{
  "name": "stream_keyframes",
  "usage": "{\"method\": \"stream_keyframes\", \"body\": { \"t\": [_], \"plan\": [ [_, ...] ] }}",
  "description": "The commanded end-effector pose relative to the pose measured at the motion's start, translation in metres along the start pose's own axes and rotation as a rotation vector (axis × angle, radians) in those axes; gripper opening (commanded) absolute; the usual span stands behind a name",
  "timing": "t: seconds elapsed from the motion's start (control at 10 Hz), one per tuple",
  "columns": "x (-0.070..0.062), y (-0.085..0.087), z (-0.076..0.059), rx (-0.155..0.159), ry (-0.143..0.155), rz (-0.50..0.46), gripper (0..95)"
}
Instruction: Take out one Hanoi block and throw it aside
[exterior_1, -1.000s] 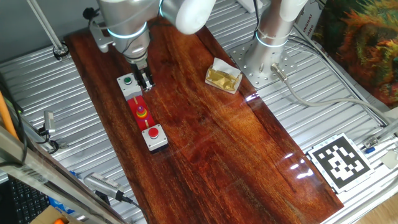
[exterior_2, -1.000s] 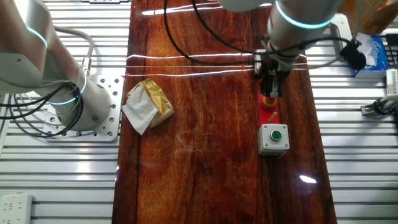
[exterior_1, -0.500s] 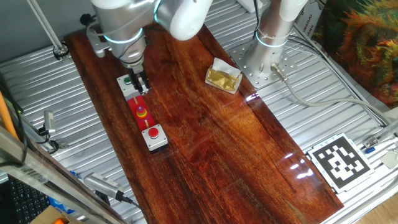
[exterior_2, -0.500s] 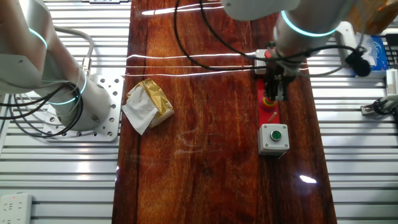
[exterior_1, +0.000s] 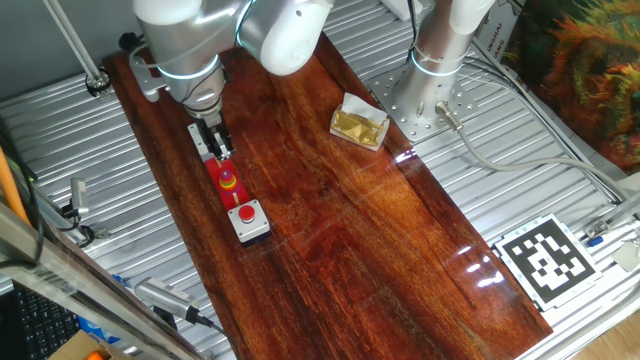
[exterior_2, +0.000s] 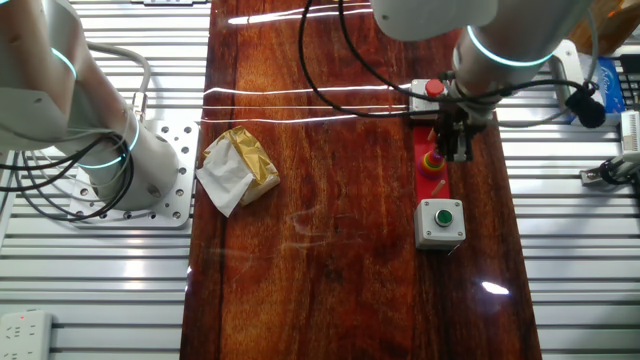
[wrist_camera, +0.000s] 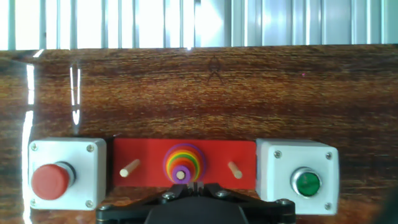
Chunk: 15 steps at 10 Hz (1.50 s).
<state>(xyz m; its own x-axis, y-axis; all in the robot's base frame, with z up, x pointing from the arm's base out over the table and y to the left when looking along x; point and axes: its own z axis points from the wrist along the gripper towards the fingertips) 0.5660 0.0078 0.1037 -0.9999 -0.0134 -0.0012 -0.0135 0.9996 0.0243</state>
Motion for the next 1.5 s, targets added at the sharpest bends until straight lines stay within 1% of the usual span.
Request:
{"method": "stream_keyframes", "body": {
  "t": [0.1, 0.5, 0.8, 1.2, 1.3, 1.5],
  "plan": [
    [-0.001, 0.008, 0.009, 0.009, -0.005, 0.006, 0.0],
    [-0.001, 0.007, 0.014, 0.009, -0.007, 0.009, 0.0],
    [-0.001, 0.007, 0.015, 0.0, -0.008, 0.014, 0.0],
    [-0.001, 0.006, 0.015, 0.001, -0.007, 0.012, 0.0],
    [-0.002, 0.006, 0.017, 0.0, -0.007, 0.011, 19.0],
    [-0.002, 0.005, 0.021, 0.0, -0.008, 0.01, 19.0]
  ]
}}
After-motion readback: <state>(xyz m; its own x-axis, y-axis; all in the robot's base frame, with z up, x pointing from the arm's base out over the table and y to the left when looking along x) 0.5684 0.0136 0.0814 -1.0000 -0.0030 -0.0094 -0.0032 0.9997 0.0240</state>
